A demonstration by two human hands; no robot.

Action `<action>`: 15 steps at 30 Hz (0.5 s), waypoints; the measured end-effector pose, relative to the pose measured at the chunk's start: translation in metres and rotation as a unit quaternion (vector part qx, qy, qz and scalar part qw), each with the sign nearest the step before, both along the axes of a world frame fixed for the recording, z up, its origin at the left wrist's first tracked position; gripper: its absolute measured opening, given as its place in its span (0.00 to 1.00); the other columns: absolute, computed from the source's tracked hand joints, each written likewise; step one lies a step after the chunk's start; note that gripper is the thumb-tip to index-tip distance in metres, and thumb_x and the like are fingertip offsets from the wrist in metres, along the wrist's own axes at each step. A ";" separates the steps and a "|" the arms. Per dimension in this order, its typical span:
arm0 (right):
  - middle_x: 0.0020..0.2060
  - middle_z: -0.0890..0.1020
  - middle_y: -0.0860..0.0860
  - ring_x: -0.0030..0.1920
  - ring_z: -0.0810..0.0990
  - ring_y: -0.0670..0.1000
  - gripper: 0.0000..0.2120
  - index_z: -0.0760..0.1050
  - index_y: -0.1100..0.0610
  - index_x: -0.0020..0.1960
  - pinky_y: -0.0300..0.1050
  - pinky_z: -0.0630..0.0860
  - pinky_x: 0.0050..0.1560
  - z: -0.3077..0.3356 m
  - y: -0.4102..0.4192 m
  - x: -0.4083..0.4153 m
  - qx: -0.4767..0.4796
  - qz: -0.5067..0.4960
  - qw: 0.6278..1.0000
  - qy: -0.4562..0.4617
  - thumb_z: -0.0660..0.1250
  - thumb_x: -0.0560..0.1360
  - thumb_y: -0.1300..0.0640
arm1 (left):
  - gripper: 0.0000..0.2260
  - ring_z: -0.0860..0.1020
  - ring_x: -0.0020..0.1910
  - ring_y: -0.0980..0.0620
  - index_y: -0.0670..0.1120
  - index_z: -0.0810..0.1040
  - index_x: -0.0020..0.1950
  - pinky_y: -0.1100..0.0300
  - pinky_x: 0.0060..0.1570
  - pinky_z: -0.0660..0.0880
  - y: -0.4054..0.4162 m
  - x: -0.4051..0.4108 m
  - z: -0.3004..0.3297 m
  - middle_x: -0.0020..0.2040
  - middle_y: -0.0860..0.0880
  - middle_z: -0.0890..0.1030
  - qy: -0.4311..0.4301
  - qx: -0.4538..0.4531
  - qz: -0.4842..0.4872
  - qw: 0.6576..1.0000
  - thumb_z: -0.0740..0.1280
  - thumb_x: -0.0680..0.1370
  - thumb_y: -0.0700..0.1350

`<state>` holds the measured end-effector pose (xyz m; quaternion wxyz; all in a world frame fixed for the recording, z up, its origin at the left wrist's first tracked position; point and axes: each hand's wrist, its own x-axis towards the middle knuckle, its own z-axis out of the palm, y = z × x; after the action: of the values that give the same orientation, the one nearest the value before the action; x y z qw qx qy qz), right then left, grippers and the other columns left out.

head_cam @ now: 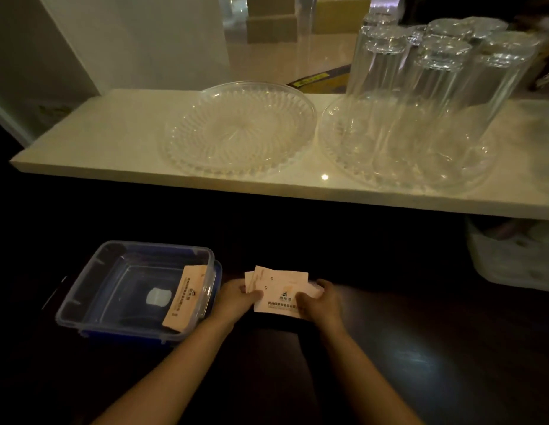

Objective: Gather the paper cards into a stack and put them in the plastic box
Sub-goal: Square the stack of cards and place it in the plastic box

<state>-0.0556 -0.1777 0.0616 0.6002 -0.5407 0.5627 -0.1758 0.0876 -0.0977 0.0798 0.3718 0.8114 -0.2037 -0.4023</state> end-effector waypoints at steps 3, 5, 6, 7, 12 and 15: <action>0.61 0.75 0.58 0.51 0.80 0.56 0.27 0.63 0.58 0.66 0.48 0.81 0.46 -0.010 0.001 0.005 -0.007 0.004 1.000 0.027 0.69 0.70 0.64 | 0.16 0.78 0.58 0.44 0.39 0.75 0.61 0.57 0.54 0.73 -0.001 0.006 -0.010 0.60 0.40 0.79 -0.043 0.019 -0.033 0.998 0.66 0.74 0.39; 0.61 0.75 0.58 0.52 0.80 0.56 0.27 0.63 0.58 0.66 0.51 0.81 0.49 -0.016 -0.002 0.007 -0.011 0.008 0.999 0.040 0.69 0.70 0.63 | 0.16 0.78 0.58 0.44 0.40 0.76 0.61 0.57 0.55 0.73 0.000 0.011 -0.013 0.60 0.39 0.79 -0.065 0.017 -0.052 0.996 0.67 0.73 0.40; 0.61 0.75 0.58 0.53 0.80 0.56 0.28 0.62 0.58 0.67 0.50 0.81 0.49 -0.018 -0.004 0.007 -0.019 0.018 0.998 0.050 0.69 0.70 0.63 | 0.17 0.77 0.58 0.45 0.41 0.76 0.62 0.57 0.56 0.73 0.000 0.013 -0.014 0.60 0.40 0.79 -0.075 0.022 -0.059 0.995 0.68 0.73 0.41; 0.62 0.74 0.58 0.54 0.79 0.56 0.30 0.62 0.58 0.67 0.48 0.80 0.49 -0.021 -0.007 0.007 -0.028 0.029 0.997 0.062 0.70 0.69 0.62 | 0.18 0.77 0.59 0.45 0.43 0.75 0.63 0.58 0.56 0.72 0.000 0.015 -0.015 0.61 0.41 0.78 -0.077 0.029 -0.067 0.994 0.68 0.73 0.42; 0.61 0.69 0.58 0.58 0.74 0.57 0.32 0.64 0.57 0.67 0.49 0.79 0.54 -0.032 -0.016 0.003 -0.054 0.101 0.985 0.125 0.73 0.67 0.55 | 0.19 0.74 0.62 0.47 0.44 0.71 0.66 0.59 0.57 0.70 -0.002 0.019 -0.014 0.64 0.43 0.77 0.013 0.040 -0.092 0.995 0.65 0.75 0.40; 0.61 0.69 0.58 0.59 0.73 0.56 0.30 0.67 0.57 0.65 0.55 0.77 0.58 -0.034 -0.014 -0.001 -0.042 0.119 0.983 0.130 0.74 0.66 0.55 | 0.20 0.74 0.63 0.48 0.44 0.71 0.66 0.59 0.56 0.69 0.000 0.021 -0.013 0.64 0.44 0.76 0.026 0.042 -0.103 0.994 0.65 0.75 0.38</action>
<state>-0.0564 -0.1919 0.0278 0.5151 -0.6469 0.5596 -0.0554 0.1082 -0.0974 0.0668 0.2993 0.7905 -0.2592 -0.4673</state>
